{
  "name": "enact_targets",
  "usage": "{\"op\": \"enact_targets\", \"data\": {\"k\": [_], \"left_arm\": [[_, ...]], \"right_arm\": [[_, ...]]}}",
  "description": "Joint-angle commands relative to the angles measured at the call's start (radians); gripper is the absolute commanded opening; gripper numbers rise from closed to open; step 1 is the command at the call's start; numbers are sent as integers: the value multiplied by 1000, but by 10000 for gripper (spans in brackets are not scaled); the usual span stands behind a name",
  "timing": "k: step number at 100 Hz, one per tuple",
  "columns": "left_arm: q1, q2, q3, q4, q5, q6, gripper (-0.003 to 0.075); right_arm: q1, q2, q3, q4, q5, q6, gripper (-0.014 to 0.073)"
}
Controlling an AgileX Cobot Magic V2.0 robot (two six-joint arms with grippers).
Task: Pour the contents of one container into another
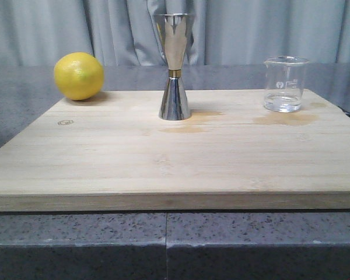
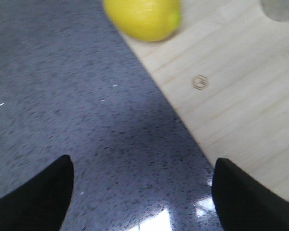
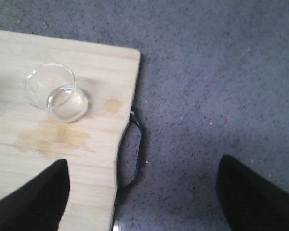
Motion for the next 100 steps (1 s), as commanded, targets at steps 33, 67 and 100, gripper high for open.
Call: {"op": "enact_targets", "data": {"k": [33, 67, 100], "left_arm": [[-10, -315, 157, 201, -70, -417, 547], [-10, -379, 226, 201, -94, -422, 542], [-10, -379, 226, 195, -107, -422, 230]], "right_arm": [[-86, -326, 179, 90, -26, -81, 565], [-86, -426, 195, 82, 56, -61, 539], [-86, -426, 195, 82, 54, -61, 71]]}}
